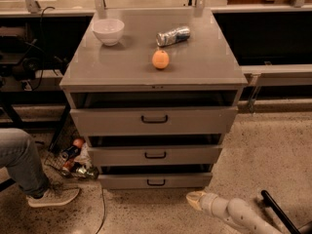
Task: Close bottom drawer
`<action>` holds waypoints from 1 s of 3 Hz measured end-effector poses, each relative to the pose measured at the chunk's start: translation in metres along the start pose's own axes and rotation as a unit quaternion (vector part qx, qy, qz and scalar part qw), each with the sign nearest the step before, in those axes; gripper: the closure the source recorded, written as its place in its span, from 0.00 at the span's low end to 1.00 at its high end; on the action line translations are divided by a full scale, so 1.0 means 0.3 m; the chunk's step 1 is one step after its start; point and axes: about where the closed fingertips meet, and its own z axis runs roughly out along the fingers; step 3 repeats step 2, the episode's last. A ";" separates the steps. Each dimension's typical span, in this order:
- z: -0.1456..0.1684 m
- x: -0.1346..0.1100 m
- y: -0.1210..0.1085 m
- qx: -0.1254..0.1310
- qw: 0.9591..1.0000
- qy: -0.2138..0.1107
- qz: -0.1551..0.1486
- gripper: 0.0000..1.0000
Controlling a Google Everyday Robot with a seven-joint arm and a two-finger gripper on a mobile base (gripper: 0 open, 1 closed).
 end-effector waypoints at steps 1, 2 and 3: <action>-0.069 0.017 -0.037 0.019 1.000 0.003 0.006 1.00; -0.225 -0.021 -0.108 0.055 0.998 0.005 0.002 1.00; -0.225 -0.021 -0.108 0.055 0.998 0.005 0.002 1.00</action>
Offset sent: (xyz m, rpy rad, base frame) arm -0.0123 -0.1090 0.0850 -0.1064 -0.0695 -0.1420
